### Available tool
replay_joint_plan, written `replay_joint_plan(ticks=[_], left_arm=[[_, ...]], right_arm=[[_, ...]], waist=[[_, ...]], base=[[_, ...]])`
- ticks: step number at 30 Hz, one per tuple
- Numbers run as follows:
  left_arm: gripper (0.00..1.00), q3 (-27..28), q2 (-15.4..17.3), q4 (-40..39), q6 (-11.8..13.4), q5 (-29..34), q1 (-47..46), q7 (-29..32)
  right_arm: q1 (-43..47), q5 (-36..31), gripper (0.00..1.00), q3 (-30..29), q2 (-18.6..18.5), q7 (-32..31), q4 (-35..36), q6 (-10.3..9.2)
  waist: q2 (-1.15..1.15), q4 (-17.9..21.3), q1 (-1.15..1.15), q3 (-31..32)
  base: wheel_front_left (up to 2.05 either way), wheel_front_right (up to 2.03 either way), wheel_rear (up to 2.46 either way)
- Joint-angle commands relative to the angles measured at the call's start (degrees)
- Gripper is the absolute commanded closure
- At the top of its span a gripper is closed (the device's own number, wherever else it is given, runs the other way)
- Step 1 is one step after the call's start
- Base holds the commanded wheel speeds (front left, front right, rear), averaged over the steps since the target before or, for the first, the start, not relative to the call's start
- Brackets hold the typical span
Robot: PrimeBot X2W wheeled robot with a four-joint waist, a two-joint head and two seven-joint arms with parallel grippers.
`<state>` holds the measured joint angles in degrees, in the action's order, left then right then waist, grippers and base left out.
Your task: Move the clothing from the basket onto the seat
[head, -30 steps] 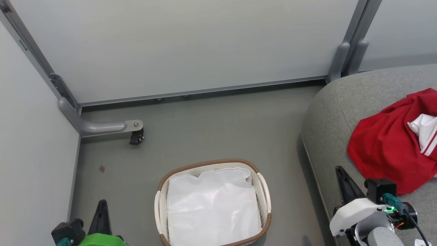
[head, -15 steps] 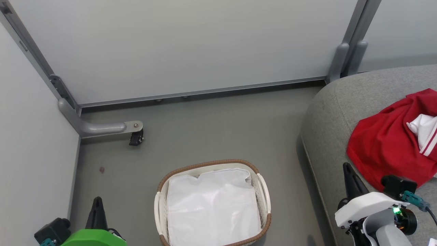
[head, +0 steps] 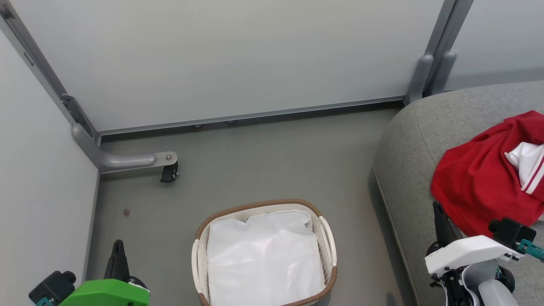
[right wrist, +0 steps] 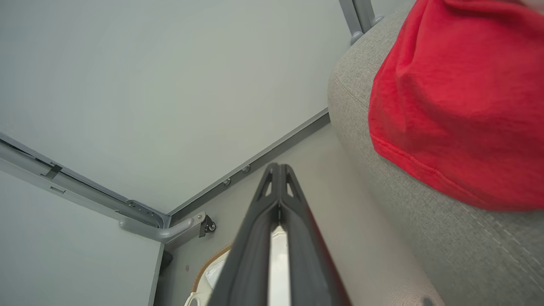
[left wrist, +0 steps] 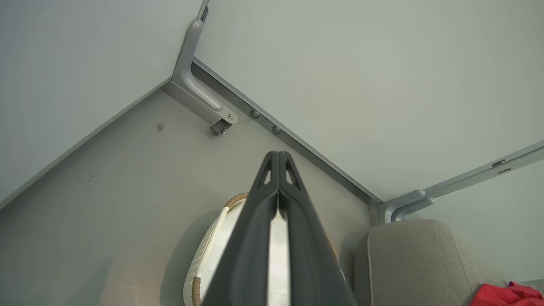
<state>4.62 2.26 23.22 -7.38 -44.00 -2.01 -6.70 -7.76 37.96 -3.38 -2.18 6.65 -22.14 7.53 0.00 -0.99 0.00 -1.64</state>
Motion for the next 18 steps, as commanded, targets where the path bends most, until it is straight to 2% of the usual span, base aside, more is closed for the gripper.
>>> replay_joint_plan(ticks=[1,18], left_arm=[[1.0,0.26,0.37,-1.13,-0.05,-2.31,-1.88,0.52],[1.0,0.7,0.49,-3.22,-0.08,-13.86,-2.59,3.74]], right_arm=[[-0.25,2.5,1.0,-0.33,-0.38,-0.54,1.23,-0.02],[0.28,15.58,1.0,-1.06,-0.51,-3.75,3.05,-0.03]], waist=[[0.0,0.02,0.0,0.03],[0.0,0.2,0.0,0.29]], base=[[0.0,0.0,0.0],[0.0,0.0,0.0]])
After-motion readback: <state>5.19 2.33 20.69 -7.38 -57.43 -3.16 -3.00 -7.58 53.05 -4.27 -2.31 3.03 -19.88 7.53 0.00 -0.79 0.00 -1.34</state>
